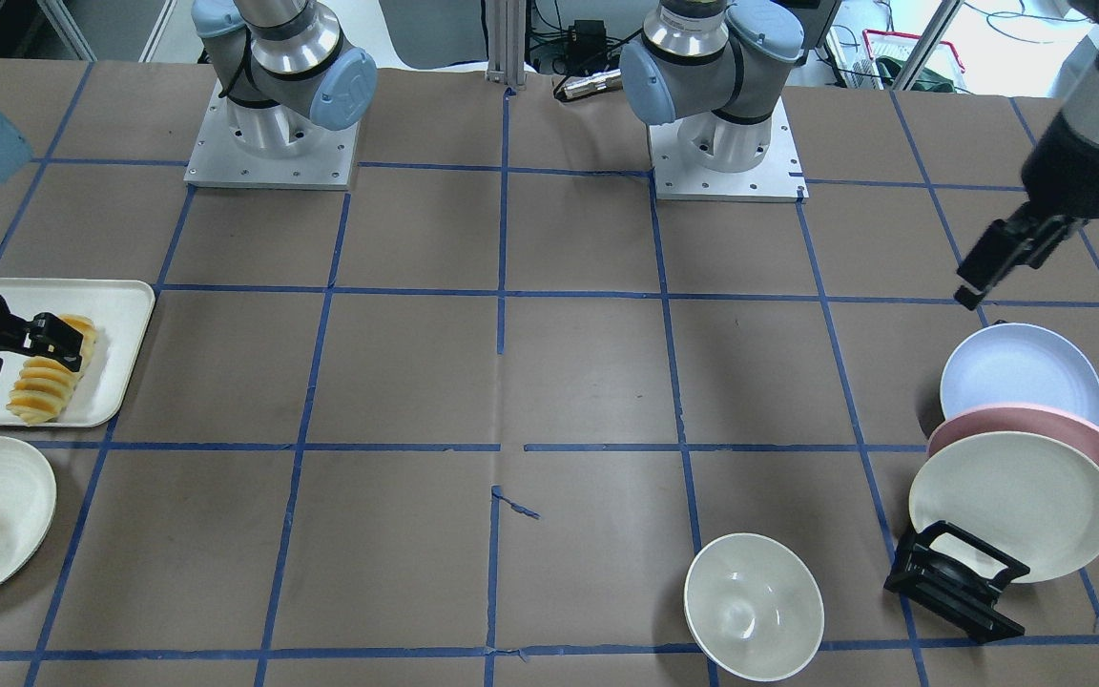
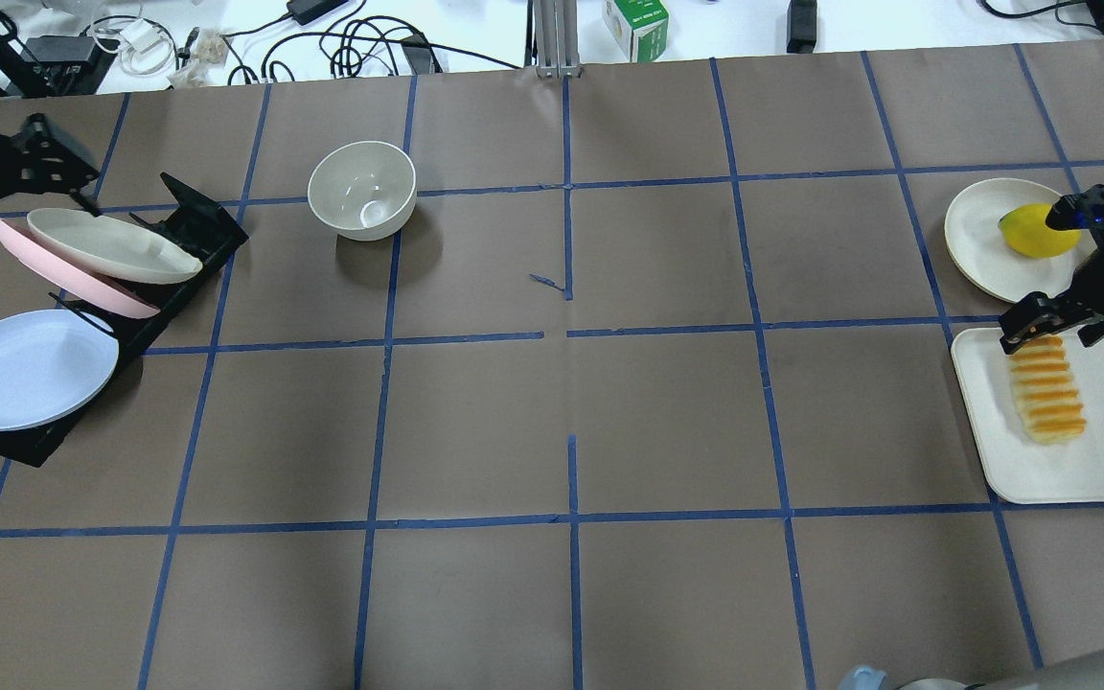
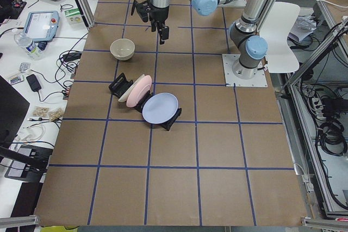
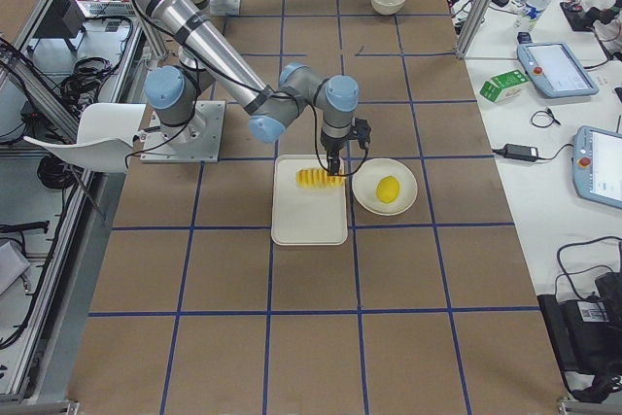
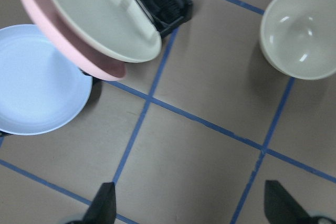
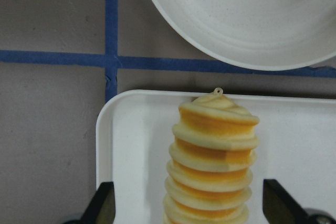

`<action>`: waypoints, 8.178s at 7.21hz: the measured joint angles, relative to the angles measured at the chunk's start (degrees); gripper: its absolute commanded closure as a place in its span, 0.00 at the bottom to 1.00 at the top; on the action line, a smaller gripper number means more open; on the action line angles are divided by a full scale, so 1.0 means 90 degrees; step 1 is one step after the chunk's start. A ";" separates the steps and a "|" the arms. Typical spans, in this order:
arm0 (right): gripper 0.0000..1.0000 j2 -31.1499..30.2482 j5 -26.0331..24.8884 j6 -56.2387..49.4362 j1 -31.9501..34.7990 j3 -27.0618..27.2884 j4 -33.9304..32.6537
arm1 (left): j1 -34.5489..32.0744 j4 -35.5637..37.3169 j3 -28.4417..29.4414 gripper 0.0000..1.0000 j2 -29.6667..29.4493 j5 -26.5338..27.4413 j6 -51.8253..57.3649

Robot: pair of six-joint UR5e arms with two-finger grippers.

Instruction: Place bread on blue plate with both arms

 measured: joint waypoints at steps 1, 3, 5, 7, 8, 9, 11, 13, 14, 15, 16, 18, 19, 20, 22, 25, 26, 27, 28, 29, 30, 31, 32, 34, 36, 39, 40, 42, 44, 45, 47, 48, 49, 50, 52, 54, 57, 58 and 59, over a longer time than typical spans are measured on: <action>0.00 0.0075 -0.0023 -0.0079 -0.0038 0.0021 -0.0039 | 0.0697 0.0016 -0.0111 0.00 -0.0047 0.0015 -0.0117; 0.00 0.0225 -0.0072 -0.0147 -0.0065 0.0059 -0.0068 | 0.1921 0.0070 -0.0224 0.00 -0.0263 0.0034 -0.0225; 0.00 0.0437 -0.0258 -0.0216 -0.0069 0.0072 -0.0240 | 0.2467 0.0281 -0.0318 0.00 -0.0766 0.0037 -0.0215; 0.09 0.0588 -0.0356 -0.0362 -0.0069 0.0092 -0.0395 | 0.2568 0.0620 -0.0393 0.00 -0.1287 0.0065 -0.0222; 0.34 0.0598 -0.0377 -0.0460 -0.0069 0.0097 -0.0410 | 0.2579 0.0775 -0.0416 0.00 -0.1522 0.0067 -0.0226; 0.61 0.0594 -0.0387 -0.0516 -0.0069 0.0093 -0.0398 | 0.2587 0.0978 -0.0427 0.00 -0.1728 0.0114 -0.0166; 0.98 0.0581 -0.0470 -0.0552 -0.0069 0.0077 -0.0385 | 0.2616 0.1237 -0.0431 0.01 -0.2030 0.0281 0.0054; 1.00 0.0392 -0.0502 -0.0645 -0.0064 0.0056 -0.0333 | 0.2628 0.1439 -0.0437 0.13 -0.2308 0.0447 0.0146; 1.00 0.0112 -0.0500 -0.0725 -0.0050 0.0040 -0.0143 | 0.2631 0.1517 -0.0426 0.29 -0.2431 0.0575 0.0167; 1.00 -0.0189 -0.0481 -0.0779 -0.0014 0.0010 0.0107 | 0.2631 0.1583 -0.0423 0.62 -0.2513 0.0663 0.0168; 1.00 -0.0393 -0.0438 -0.0803 0.0036 -0.0038 0.0261 | 0.2634 0.1620 -0.0420 0.77 -0.2550 0.0672 0.0155; 1.00 -0.0600 -0.0263 -0.0814 0.0143 -0.0301 0.0760 | 0.2646 0.1645 -0.0423 0.99 -0.2556 0.0467 0.0158; 1.00 -0.0690 -0.0209 -0.0776 0.0297 -0.0582 0.1226 | 0.2648 0.1647 -0.0428 1.00 -0.2535 0.0408 0.0174; 1.00 -0.0823 -0.0107 -0.0589 0.0550 -0.0937 0.1872 | 0.2650 0.1646 -0.0409 1.00 -0.2504 0.0392 0.0214; 1.00 -0.1075 0.0122 -0.0096 0.1042 -0.1540 0.2684 | 0.2647 0.1604 -0.0329 1.00 -0.2386 0.0400 0.0324; 1.00 -0.1196 0.0221 0.0776 0.1815 -0.1756 0.3008 | 0.2641 0.0980 -0.0192 1.00 -0.1830 0.0423 0.0400; 1.00 -0.1266 0.0224 0.1174 0.2174 -0.1784 0.3034 | 0.2636 0.0526 -0.0055 1.00 -0.1547 0.0447 0.0401; 1.00 -0.1327 0.0213 0.1591 0.2508 -0.1797 0.3047 | 0.2630 -0.0005 0.0121 1.00 -0.1248 0.0468 0.0402; 1.00 -0.1346 0.0184 0.1904 0.2745 -0.1803 0.3045 | 0.2609 -0.0579 0.0323 1.00 -0.0955 0.0473 0.0409; 1.00 -0.1351 0.0183 0.2032 0.2855 -0.1803 0.3039 | 0.2535 -0.1141 0.0524 1.00 -0.0714 0.0443 0.0433; 1.00 -0.1359 0.0213 0.2079 0.2905 -0.1802 0.3033 | 0.2338 -0.1566 0.0674 1.00 -0.0506 0.0336 0.0481; 1.00 -0.1363 0.0245 0.2095 0.2929 -0.1800 0.3032 | 0.2003 -0.1790 0.0755 1.00 -0.0287 0.0140 0.0552; 1.00 -0.1369 0.0302 0.2100 0.2944 -0.1790 0.3045 | 0.1568 -0.1877 0.0760 1.00 -0.0103 -0.0256 0.0635; 1.00 -0.1373 0.0463 0.2144 0.3036 -0.1773 0.3054 | 0.0334 -0.1837 0.0709 1.00 -0.0020 -0.0985 0.0447; 1.00 -0.1365 0.0506 0.2202 0.3135 -0.1745 0.3041 | -0.1162 -0.0789 0.0447 1.00 -0.0316 -0.1205 -0.0493; 1.00 -0.1376 0.0501 0.2233 0.3291 -0.1488 0.2976 | -0.2439 0.1486 -0.0500 1.00 -0.1035 -0.2192 -0.2001; 1.00 -0.1372 0.0500 0.2246 0.3329 -0.1414 0.2964 | -0.2755 0.1894 -0.0726 1.00 -0.1234 -0.2479 -0.2480; 1.00 -0.1333 0.0595 0.2359 0.3410 -0.1284 0.2774 | -0.3187 0.3068 -0.1455 1.00 -0.1699 -0.2822 -0.2842; 1.00 -0.1143 0.0794 0.2456 0.3698 -0.1252 0.2441 | -0.3422 0.4346 -0.2054 1.00 -0.2130 -0.2847 -0.2897; 1.00 -0.1006 0.0854 0.2493 0.3837 -0.1241 0.2226 | -0.3541 0.4552 -0.2190 1.00 -0.2294 -0.2834 -0.2936; 1.00 -0.0873 0.0952 0.2792 0.4109 -0.1226 0.1953 | -0.3709 0.4798 -0.2313 0.01 -0.2569 -0.2816 -0.3047; 1.00 -0.0854 0.0999 0.2955 0.4165 -0.1230 0.1916 | -0.3738 0.4847 -0.2308 0.00 -0.2665 -0.2783 -0.3095; 1.00 -0.0852 0.1062 0.3039 0.4187 -0.1246 0.1903 | -0.3746 0.4874 -0.2290 0.00 -0.2709 -0.2694 -0.3078; 1.00 -0.0808 0.1246 0.3102 0.4194 -0.1255 0.1879 | -0.3756 0.4905 -0.2246 0.00 -0.2677 -0.2406 -0.3049; 1.00 -0.0240 0.1906 0.3602 0.4301 -0.1288 0.1288 | -0.3819 0.4978 -0.1882 0.00 -0.2423 -0.1416 -0.3028; 1.00 0.0391 0.2014 0.4450 0.4833 -0.1321 0.0378 | -0.3810 0.4761 -0.1263 0.00 -0.2136 -0.1533 -0.3080; 0.41 0.0943 0.2031 0.5713 0.5291 -0.1155 -0.0397 | -0.3759 0.3316 -0.0334 0.00 -0.1704 -0.1587 -0.2994; 0.11 0.1031 0.2060 0.5818 0.5336 -0.1100 -0.0556 | -0.3759 0.2282 0.0128 0.00 -0.1534 -0.1324 -0.2962; 0.00 0.1086 0.2077 0.5899 0.5350 -0.1081 -0.0725 | -0.3757 0.1117 0.0589 0.00 -0.1396 -0.1102 -0.2908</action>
